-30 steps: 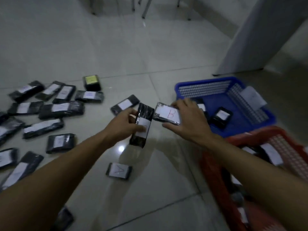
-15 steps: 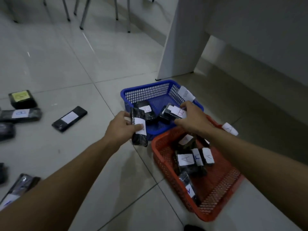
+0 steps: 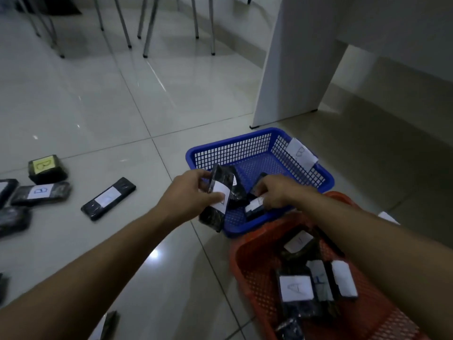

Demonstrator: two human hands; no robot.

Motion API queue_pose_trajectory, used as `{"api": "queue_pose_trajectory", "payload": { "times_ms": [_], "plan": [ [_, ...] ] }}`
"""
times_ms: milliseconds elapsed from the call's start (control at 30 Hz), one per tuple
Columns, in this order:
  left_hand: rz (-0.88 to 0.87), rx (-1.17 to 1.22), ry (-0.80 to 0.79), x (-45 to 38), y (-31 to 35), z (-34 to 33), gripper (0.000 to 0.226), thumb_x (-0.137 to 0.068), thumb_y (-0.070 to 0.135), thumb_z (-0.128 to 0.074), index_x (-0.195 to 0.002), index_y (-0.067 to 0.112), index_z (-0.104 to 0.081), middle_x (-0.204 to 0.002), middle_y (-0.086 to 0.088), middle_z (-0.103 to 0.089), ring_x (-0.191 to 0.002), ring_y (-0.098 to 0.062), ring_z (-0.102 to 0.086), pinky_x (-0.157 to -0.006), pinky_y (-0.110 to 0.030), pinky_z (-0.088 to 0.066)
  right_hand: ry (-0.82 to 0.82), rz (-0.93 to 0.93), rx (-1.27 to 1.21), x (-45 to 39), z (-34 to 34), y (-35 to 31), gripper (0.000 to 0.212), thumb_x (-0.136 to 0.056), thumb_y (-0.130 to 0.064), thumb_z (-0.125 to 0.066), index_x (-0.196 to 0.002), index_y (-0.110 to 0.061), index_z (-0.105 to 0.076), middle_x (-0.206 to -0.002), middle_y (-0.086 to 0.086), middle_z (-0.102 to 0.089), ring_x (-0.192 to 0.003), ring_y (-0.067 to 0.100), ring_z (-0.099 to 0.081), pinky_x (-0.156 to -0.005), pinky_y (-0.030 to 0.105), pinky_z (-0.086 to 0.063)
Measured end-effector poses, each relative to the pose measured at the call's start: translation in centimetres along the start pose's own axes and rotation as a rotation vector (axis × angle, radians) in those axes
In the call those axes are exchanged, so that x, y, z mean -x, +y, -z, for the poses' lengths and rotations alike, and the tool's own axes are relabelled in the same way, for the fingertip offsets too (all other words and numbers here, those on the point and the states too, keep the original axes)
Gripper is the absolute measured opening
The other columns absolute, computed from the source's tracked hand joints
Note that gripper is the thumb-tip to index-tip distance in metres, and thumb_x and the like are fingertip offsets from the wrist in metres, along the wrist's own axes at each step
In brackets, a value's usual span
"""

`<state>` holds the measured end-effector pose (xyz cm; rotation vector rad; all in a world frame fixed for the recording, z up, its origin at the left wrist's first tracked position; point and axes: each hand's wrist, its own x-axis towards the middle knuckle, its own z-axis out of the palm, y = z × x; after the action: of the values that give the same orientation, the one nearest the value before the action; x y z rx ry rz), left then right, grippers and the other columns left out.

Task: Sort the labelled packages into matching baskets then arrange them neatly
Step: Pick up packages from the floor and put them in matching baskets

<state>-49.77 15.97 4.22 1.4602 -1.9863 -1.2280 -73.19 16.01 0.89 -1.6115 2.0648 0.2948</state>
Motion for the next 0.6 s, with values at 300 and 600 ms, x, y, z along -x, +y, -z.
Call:
{"api": "queue_pose_trajectory", "payload": {
  "times_ms": [300,600],
  "plan": [
    [0.093,0.066,-0.018,-7.7,2.1,-4.4,0.052,-0.085,0.017,-0.070,-0.133,0.015,-0.049,-0.095,-0.002,-0.069,-0.085,-0.015,-0.068,-0.073,-0.031,-0.059,0.073,0.096,-0.316,-4.1,1.5,4.9,0.048,-0.081,-0.026,-0.076,-0.126,-0.028,-0.061,-0.132,-0.003,-0.060,-0.116,0.018,-0.057,-0.101,0.038,-0.047],
    [-0.036,-0.534,-0.078,-12.1,1.4,-7.5,0.018,-0.087,0.020,-0.066,-0.104,0.015,-0.069,-0.106,-0.007,-0.066,-0.092,-0.021,-0.064,-0.079,-0.038,-0.058,0.343,0.055,-0.555,-5.9,-0.1,6.0,0.020,-0.090,-0.033,-0.064,-0.110,-0.030,-0.067,-0.106,-0.010,-0.066,-0.103,0.013,-0.061,-0.096,0.044,-0.050]
  ]
}}
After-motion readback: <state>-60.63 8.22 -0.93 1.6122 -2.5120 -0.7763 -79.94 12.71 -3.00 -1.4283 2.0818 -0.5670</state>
